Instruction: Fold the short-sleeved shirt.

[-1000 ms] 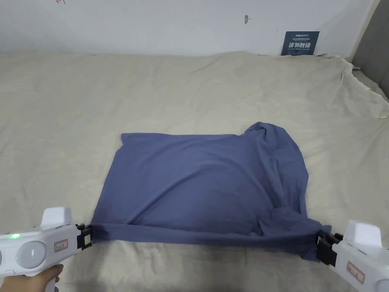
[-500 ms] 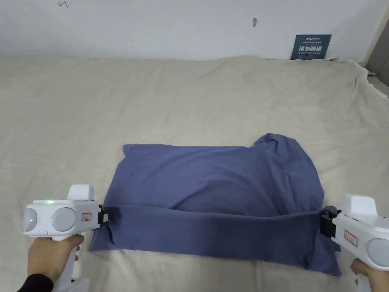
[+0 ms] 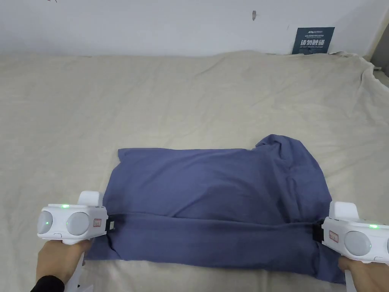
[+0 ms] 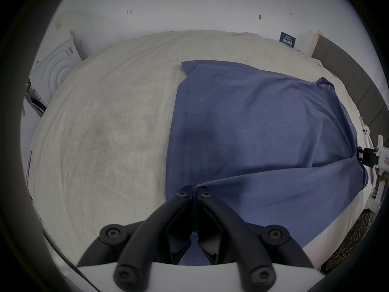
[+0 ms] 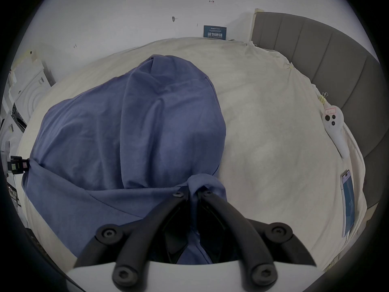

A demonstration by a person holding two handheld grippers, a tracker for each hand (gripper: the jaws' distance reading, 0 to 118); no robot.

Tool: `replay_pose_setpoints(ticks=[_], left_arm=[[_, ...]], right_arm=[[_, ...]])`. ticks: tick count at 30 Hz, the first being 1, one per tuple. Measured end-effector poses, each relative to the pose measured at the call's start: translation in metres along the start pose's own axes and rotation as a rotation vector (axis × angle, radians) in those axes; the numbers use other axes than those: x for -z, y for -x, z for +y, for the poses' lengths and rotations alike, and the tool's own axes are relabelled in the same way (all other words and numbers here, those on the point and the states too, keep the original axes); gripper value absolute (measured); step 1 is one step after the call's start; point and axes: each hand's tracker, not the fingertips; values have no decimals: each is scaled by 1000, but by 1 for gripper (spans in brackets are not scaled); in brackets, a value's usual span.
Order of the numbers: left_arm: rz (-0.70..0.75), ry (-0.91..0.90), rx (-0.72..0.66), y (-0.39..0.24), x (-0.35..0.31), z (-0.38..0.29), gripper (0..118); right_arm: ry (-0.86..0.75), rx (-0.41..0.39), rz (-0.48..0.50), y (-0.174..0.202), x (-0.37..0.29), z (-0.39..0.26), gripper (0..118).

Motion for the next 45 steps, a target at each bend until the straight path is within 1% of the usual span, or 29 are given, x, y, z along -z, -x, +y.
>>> replay_pose_setpoints(ticks=[2,3,4,5,6,7,8,9,11,15,18,19,20,21,22,23,24,25,26,27,28,29,33,39,40,44,45], left_arm=[[-4,4,-12,0,-4,1,3],[-16,5,-21,2,-7,2,11],[-23,6,-30,2,-11,2,25],[-25,5,-42,2,-18,3,41],[-27,-1,-50,1,-24,3,62],[-27,-16,-58,-2,-38,2,83],[-26,-45,-65,-3,-48,2,94],[-27,-84,-74,-4,-59,1,99],[-41,-142,-91,-2,-78,-1,99],[-66,-197,-109,-9,-118,-17,99],[-58,-237,-114,-11,-141,-35,99],[-54,-256,-115,-11,-149,-41,98],[-46,-280,-117,-12,-155,-49,95],[-41,-305,-124,-13,-161,-57,91],[-37,-328,-128,-13,-165,-65,80],[-37,-358,-137,-13,-171,-72,68],[-35,-380,-148,-13,-174,-79,52],[-42,-399,-154,-13,-177,-86,28],[-60,-421,-159,-12,-179,-93,14],[-81,-436,-168,-4,-173,-97,2],[-107,-453,-187,-3,-174,-102,0],[-99,-455,-196,-1,-176,-108,0],[-87,-442,-172,2,-173,-114,0],[-97,-376,-172,4,-163,-109,0],[-90,-366,-170,5,-159,-107,0],[-57,-231,-150,18,-121,-91,0],[-53,-240,-149,20,-114,-88,0]], right_arm=[[-3,2,-3,1,-6,3,5],[-16,9,-3,1,-13,4,6],[-34,15,-4,1,-21,5,14],[-58,19,-9,15,-49,5,30],[-81,23,-6,16,-61,6,53],[-107,28,2,16,-72,7,79],[-147,33,7,17,-85,7,89],[-186,39,10,13,-102,8,89],[-247,35,17,15,-132,7,89],[-343,39,54,18,-188,-5,89],[-401,37,56,22,-219,-20,88],[-415,39,49,25,-227,-26,86],[-435,38,39,27,-233,-33,85],[-450,43,26,28,-238,-39,83],[-466,45,9,31,-242,-46,76],[-476,49,-2,34,-247,-52,67],[-478,51,-2,36,-250,-56,53],[-486,51,-1,31,-245,-61,32],[-489,51,-3,33,-247,-65,12],[-492,49,-6,34,-248,-67,1],[-497,46,-7,35,-248,-69,1],[-502,38,-6,33,-244,-72,0],[-480,3,16,37,-241,-72,0],[-478,8,31,37,-238,-68,0],[-476,8,32,38,-237,-68,0],[-450,13,29,35,-228,-65,0],[-440,14,28,37,-226,-66,0]])
